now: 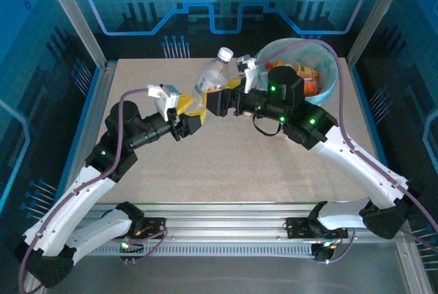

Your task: Put the plastic bottles in the bin

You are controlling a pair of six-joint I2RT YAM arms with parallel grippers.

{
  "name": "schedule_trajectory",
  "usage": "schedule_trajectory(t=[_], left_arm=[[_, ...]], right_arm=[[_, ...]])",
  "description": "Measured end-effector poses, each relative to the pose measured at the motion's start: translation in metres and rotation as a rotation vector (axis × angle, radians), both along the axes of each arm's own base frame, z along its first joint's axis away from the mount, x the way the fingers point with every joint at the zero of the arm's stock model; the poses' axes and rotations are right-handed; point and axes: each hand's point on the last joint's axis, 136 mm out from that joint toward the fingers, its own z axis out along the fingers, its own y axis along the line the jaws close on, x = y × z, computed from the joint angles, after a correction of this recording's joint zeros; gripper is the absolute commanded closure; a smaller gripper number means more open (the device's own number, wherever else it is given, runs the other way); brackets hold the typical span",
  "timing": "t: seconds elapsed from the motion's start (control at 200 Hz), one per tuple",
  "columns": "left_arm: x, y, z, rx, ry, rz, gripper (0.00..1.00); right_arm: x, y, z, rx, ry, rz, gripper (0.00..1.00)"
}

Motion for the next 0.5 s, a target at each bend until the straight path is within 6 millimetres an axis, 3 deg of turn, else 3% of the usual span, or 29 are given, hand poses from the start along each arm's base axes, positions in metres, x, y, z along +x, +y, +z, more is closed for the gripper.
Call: schedule_trajectory(t=[0.19,0.33,0.5], left_arm=[[-0.0023,-0.0033,-0.0018,0.002,0.001,-0.010,0.40],[-0.0012,-0.0035,-0.0062,0.010,0.006,0.002,0.39],[0.0007,-0.0025,-0.0086,0.022,-0.001,0.015,0.27]], right_arm=[[0.0008,0.0063,-0.0032,-0.009,0.005,-0.024,0.14],[0.0070,0.0026,-0.0034,-0.004,0.016,-0.075,0.29],[0.0087,0.0016,-0.0036,-0.002,0.020,-0.097,0.38]])
